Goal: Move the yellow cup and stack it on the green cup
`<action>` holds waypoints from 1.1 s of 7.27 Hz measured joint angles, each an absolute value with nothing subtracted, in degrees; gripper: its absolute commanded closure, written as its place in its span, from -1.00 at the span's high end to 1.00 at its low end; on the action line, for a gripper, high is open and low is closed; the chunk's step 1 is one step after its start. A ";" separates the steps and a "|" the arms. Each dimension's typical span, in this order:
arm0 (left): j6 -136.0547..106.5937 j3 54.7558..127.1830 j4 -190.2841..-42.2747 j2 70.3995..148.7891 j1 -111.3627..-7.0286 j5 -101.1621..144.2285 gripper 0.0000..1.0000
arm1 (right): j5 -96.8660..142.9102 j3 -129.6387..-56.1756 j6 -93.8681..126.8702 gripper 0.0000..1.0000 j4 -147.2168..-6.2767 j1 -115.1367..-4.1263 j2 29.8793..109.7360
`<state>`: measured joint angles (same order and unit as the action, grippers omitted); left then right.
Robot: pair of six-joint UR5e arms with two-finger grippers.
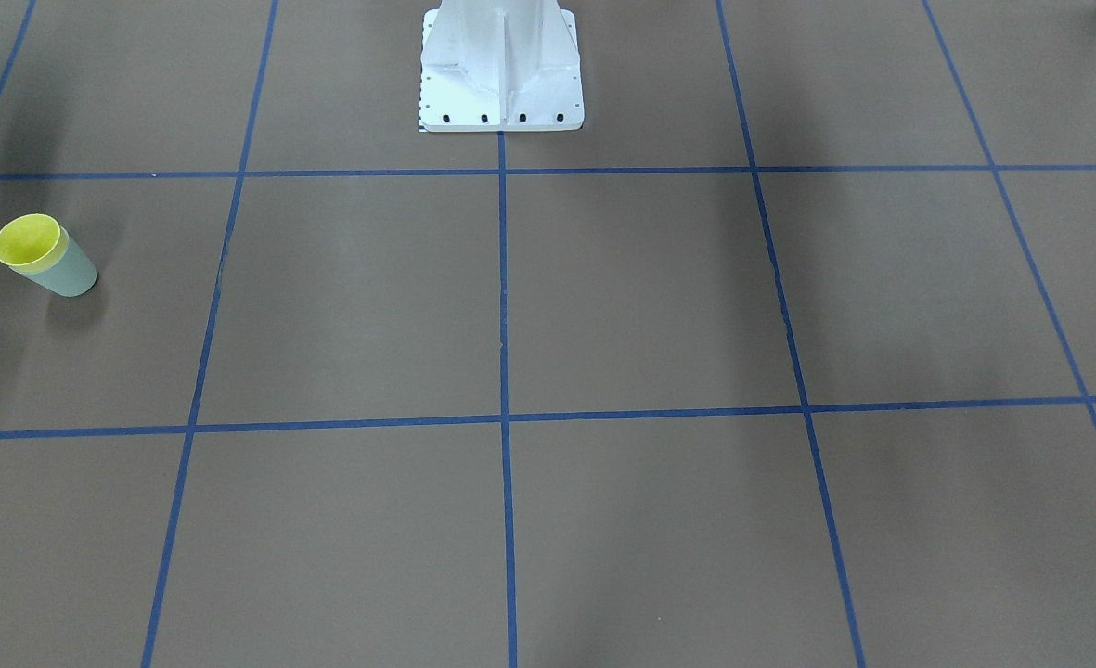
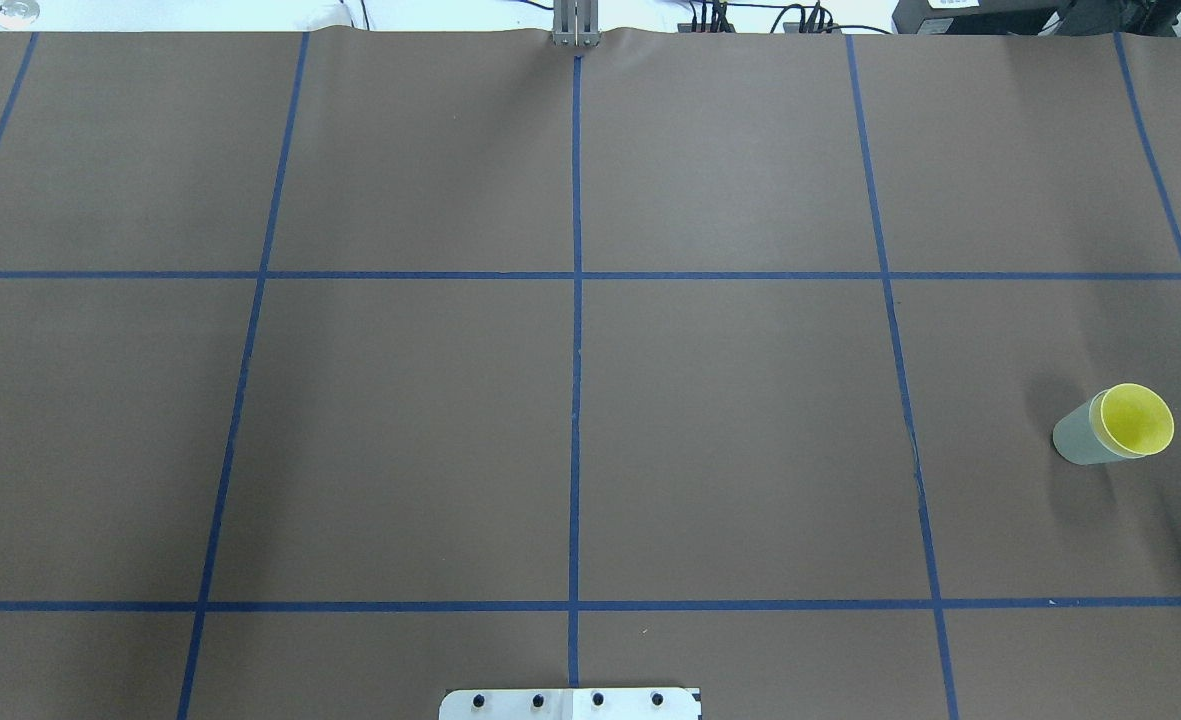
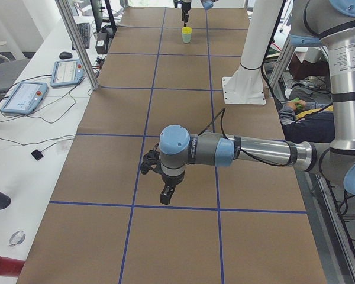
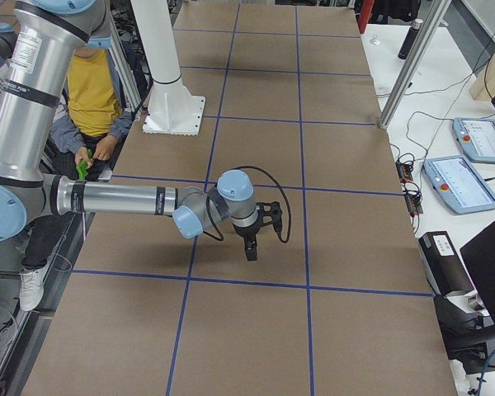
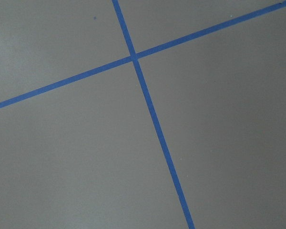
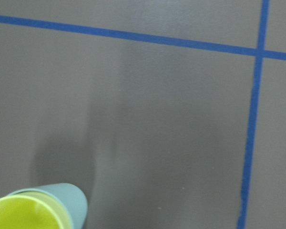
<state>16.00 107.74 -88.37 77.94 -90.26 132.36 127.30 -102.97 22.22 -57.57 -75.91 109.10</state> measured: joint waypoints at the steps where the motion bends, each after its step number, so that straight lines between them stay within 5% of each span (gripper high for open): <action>1: 16.00 107.58 -88.35 77.91 -90.26 132.36 1.00 | 129.91 -101.66 17.06 1.00 -59.26 -81.52 108.91; 5: 16.03 107.28 -88.37 77.94 -90.26 132.36 1.00 | 127.52 -101.81 -9.76 1.00 -87.35 -88.83 101.37; 8: 16.07 106.66 -88.41 78.18 -90.21 132.36 1.00 | 126.04 -102.59 -14.87 1.00 -92.90 -89.42 101.52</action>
<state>16.07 106.66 -88.41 78.18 -90.21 132.36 126.04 -102.59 -14.87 -92.90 -89.42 101.52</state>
